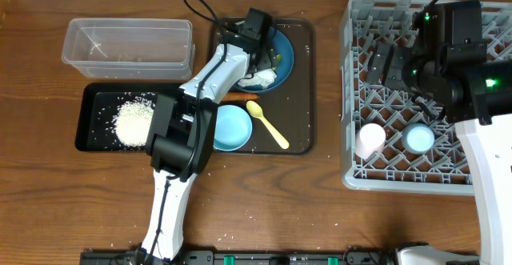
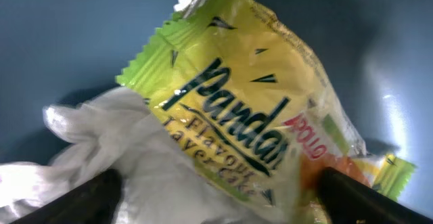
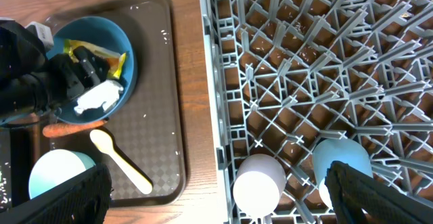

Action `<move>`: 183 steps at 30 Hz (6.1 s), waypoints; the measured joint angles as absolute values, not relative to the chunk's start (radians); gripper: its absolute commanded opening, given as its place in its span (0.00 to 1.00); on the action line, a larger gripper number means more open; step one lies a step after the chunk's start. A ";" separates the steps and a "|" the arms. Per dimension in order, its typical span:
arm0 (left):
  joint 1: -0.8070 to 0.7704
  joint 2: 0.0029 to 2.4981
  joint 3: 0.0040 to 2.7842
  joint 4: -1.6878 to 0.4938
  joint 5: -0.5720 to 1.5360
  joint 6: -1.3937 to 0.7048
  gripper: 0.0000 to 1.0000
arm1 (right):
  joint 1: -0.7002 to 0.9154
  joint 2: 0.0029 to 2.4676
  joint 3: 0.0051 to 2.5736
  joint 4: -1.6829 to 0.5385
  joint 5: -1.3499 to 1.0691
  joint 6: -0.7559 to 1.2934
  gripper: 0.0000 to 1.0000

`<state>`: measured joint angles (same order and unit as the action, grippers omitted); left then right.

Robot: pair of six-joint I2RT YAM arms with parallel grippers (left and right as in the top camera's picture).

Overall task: Sort waste into correct bins and load items into the dishwasher rack
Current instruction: 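Lower the left gripper into the blue plate and grasp the yellow wrapper, then carry the wrapper left and drop it into the clear plastic bin, then return the left gripper to the blue plate and grasp the white tissue, then carry the tissue left and release it into the clear plastic bin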

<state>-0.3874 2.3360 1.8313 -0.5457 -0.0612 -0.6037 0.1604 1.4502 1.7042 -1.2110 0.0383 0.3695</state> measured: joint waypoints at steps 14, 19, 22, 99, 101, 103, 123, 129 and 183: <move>-0.386 2.343 1.832 -0.541 -0.049 -0.609 0.06 | 0.160 1.450 1.704 -1.213 0.042 0.358 0.99; -0.383 2.331 1.832 -0.555 -0.023 -0.604 0.06 | 0.160 1.450 1.704 -1.216 0.042 0.355 0.99; -0.382 2.289 1.831 -0.583 -0.001 -0.595 0.06 | 0.160 1.450 1.704 -1.216 0.042 0.354 0.99; -0.389 2.274 1.835 -0.582 0.062 -0.577 0.81 | 0.160 1.450 1.699 -1.245 0.042 0.329 0.99; -0.388 2.288 1.835 -0.579 0.059 -0.577 0.81 | 0.160 1.450 1.699 -1.245 0.042 0.328 0.99; -0.388 2.301 1.835 -0.579 0.054 -0.577 0.80 | 0.160 1.450 1.699 -1.245 0.043 0.328 0.99; -0.397 2.312 1.824 -0.566 0.046 -0.583 0.36 | 0.160 1.451 1.699 -1.259 0.043 0.319 0.99; -0.397 2.312 1.823 -0.564 0.046 -0.586 0.08 | 0.160 1.450 1.699 -1.260 0.043 0.317 0.99; -0.415 2.291 1.827 -0.635 0.045 -0.524 0.29 | 0.160 1.450 1.699 -1.275 0.045 0.298 0.99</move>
